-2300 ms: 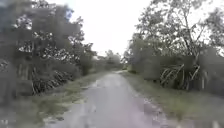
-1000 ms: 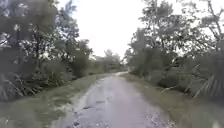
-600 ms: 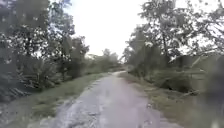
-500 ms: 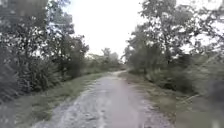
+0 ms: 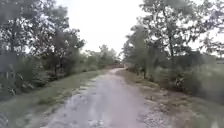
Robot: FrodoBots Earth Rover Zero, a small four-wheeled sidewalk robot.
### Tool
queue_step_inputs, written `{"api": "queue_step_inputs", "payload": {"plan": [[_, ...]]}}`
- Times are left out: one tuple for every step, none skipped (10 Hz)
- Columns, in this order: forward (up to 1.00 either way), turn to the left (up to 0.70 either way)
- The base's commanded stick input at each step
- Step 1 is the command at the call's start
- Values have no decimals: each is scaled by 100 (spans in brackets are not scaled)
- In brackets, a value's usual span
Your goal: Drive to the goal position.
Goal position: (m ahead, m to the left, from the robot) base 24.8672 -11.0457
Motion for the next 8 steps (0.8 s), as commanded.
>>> {"api": "queue_step_inputs", "payload": {"plan": [[100, 0], [100, 0], [100, 0], [100, 0], [100, 0], [100, 0], [100, 0], [100, 0]]}}
